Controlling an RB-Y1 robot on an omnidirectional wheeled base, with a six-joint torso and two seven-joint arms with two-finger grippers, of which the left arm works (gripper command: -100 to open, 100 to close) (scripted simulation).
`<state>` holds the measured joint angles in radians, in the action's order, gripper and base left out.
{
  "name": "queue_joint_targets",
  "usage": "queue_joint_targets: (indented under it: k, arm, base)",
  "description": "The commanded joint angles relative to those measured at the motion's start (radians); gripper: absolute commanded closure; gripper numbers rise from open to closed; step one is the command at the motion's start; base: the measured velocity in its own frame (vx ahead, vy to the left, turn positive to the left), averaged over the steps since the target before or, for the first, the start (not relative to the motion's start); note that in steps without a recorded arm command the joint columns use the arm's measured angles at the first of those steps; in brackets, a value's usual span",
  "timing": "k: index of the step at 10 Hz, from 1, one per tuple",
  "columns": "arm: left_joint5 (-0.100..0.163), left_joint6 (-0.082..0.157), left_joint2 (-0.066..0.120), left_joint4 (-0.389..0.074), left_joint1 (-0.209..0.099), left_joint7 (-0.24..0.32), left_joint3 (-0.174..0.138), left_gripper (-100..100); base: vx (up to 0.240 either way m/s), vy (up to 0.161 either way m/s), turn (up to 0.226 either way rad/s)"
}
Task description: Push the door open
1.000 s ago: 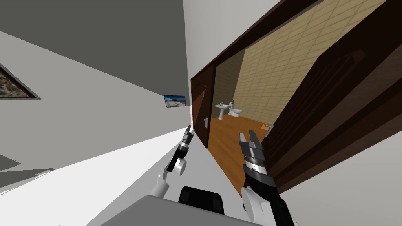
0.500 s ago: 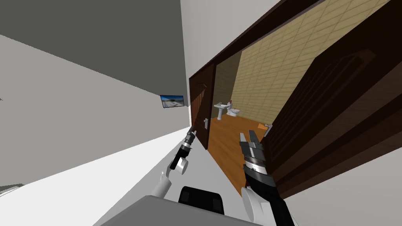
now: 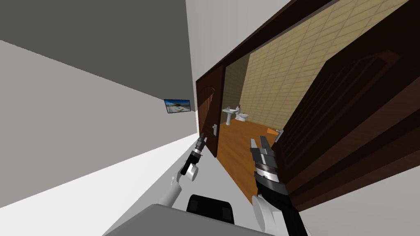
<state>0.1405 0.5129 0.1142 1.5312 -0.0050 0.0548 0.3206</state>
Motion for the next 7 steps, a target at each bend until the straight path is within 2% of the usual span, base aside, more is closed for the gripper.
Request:
queue_joint_targets:
  k: [1,4,7]
  arm:
    - [0.01,-0.003,0.002,-0.032,-0.019,-0.001,0.012,-100]
    - [0.027,-0.01,0.004,-0.088,-0.054,-0.003,0.033,-100]
    - [0.055,-0.021,0.007,-0.18,-0.111,-0.008,0.069,-100]
  base:
    - [0.084,0.074,-0.102]
    - [0.077,0.085,-0.081]
    - [0.111,0.107,-0.126]
